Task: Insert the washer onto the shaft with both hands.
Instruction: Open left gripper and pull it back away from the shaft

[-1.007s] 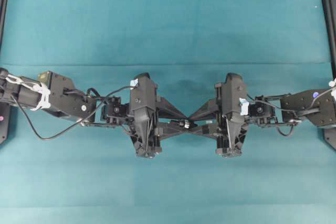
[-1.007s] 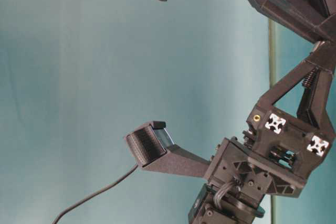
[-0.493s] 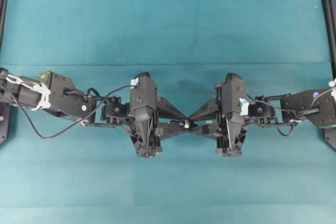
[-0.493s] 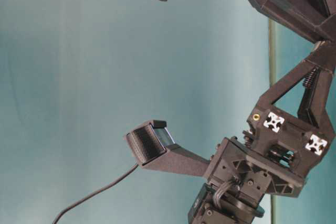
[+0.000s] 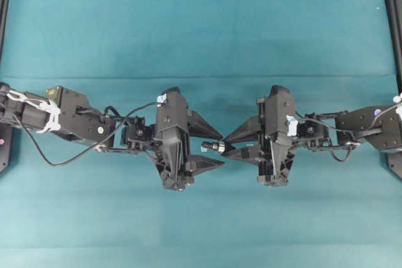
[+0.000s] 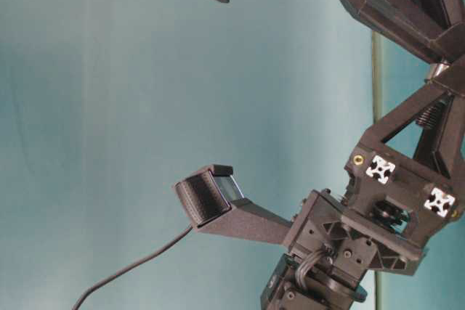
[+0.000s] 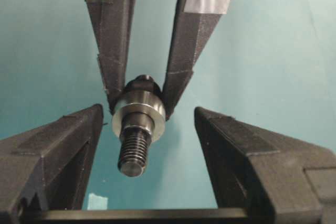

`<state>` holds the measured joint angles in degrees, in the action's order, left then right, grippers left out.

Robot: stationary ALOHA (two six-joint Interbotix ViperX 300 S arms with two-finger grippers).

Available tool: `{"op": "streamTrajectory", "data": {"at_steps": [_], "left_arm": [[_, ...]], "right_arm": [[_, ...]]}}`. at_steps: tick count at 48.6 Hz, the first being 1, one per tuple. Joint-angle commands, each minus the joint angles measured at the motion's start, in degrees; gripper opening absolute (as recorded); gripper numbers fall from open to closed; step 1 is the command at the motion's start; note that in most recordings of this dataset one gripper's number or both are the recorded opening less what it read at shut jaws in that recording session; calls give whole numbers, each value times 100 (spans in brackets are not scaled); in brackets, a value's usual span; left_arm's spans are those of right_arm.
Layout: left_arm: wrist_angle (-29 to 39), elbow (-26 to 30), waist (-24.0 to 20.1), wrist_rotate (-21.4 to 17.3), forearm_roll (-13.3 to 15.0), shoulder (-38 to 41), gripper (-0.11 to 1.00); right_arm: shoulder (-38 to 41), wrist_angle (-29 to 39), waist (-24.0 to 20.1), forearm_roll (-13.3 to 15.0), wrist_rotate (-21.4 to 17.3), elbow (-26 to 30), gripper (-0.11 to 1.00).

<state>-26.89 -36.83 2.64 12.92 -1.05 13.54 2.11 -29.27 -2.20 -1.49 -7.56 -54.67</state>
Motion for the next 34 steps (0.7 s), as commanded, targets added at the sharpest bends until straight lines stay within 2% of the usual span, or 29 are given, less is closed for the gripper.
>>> {"op": "streamTrajectory", "data": {"at_steps": [1,20,34], "left_arm": [[-35,35,18,-9,-9,-97,77],[79,-167,-185,-44,-9,-352,77],[325,-536,-185,-35,-9,-729,77]], "right_arm": [[-62,-44,-18,-9,-53,97,0],[-62,-44,-18,-9,-53,97,0],[-62,-44,-9,0,-53,97,0]]}}
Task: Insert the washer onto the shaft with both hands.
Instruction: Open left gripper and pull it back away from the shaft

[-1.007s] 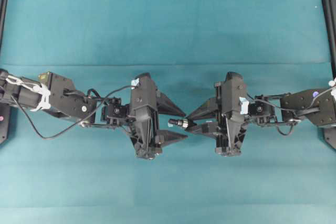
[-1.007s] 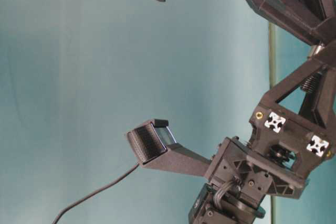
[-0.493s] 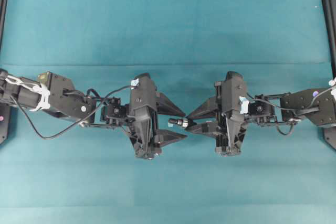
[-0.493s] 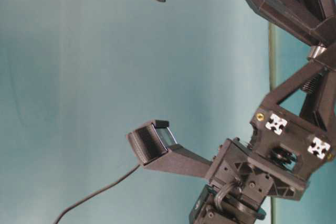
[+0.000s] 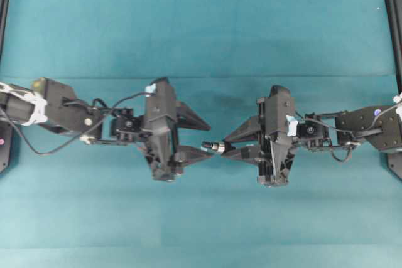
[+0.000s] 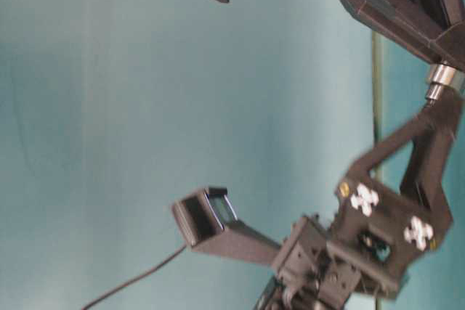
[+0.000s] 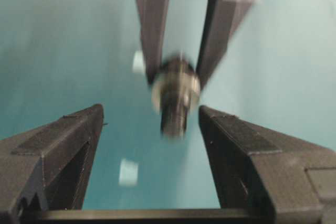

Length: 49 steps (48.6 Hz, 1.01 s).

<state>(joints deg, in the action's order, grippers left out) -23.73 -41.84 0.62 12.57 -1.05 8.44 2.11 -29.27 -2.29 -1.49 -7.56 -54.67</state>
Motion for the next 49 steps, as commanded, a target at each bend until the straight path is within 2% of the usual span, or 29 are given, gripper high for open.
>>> {"op": "streamTrajectory", "data": {"at_steps": [1,20,28,39,49], "left_arm": [[18,-53,26,0,-9,-264,77],[79,-554,44,26,-9,-879,77],[167,-624,44,-18,-9,-993,77],[668,-642,53,-26,-9,-1107,77],[721,-659,62,-26,-9,-1169,77]], "right_arm": [[-62,-44,-9,-9,-53,97,0],[-62,-44,0,-9,-62,97,0],[-62,-44,-9,-9,-62,97,0],[-62,-44,0,-9,-62,97,0],[-62,-44,-9,0,-62,97,0]]}}
